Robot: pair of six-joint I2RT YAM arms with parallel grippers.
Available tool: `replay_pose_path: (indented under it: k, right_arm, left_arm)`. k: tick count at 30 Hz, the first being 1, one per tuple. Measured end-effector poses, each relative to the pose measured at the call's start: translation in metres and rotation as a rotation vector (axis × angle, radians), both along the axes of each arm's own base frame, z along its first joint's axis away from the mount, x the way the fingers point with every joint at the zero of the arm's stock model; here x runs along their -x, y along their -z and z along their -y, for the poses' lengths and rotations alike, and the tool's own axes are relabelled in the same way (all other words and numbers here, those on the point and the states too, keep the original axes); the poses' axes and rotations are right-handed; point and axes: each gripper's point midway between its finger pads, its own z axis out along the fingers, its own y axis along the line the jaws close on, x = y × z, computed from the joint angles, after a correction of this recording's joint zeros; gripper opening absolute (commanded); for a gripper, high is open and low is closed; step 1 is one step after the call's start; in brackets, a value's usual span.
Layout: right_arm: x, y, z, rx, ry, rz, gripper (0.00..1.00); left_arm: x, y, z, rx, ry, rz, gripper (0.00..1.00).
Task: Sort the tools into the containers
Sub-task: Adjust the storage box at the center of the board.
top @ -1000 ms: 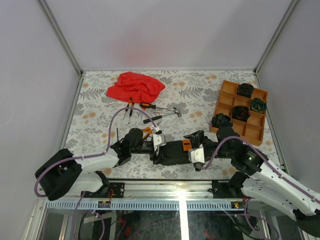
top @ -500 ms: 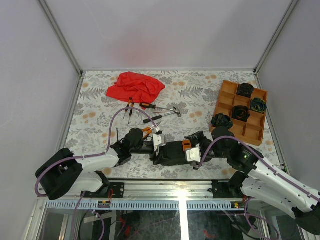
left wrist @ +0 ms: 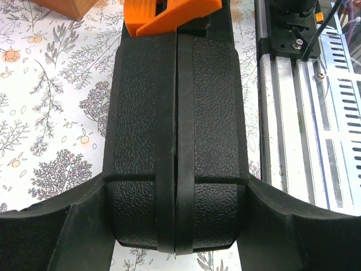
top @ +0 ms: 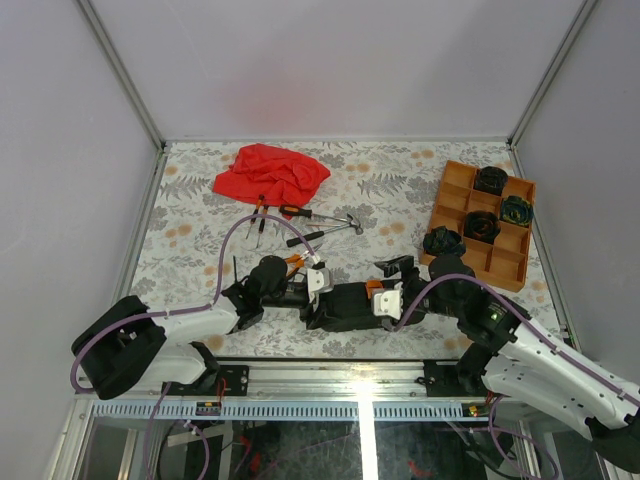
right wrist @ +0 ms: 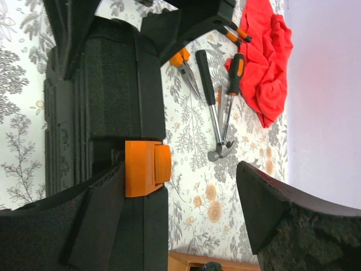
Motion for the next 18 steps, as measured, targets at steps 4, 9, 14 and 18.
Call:
replay_pose_path:
  k: [4,9,14,18]
  right_arm:
    - [-0.008,-0.004,0.003,-0.004,0.042,0.026,0.83]
    - [-0.018,-0.007,0.005,-0.008,0.091,0.049,0.83]
    - [-0.028,-0.005,0.008,0.006,0.145,0.057,0.83]
    - [-0.035,-0.003,0.010,0.014,0.186,0.060,0.83]
  left_arm:
    - [0.000,0.000,0.000,0.000,0.001,0.001,0.16]
    - [0.000,0.000,0.000,0.000,0.002,0.002,0.16]
    - [0.000,0.000,0.000,0.000,0.003,0.004,0.16]
    - [0.000,0.000,0.000,-0.001,0.004,0.007,0.16]
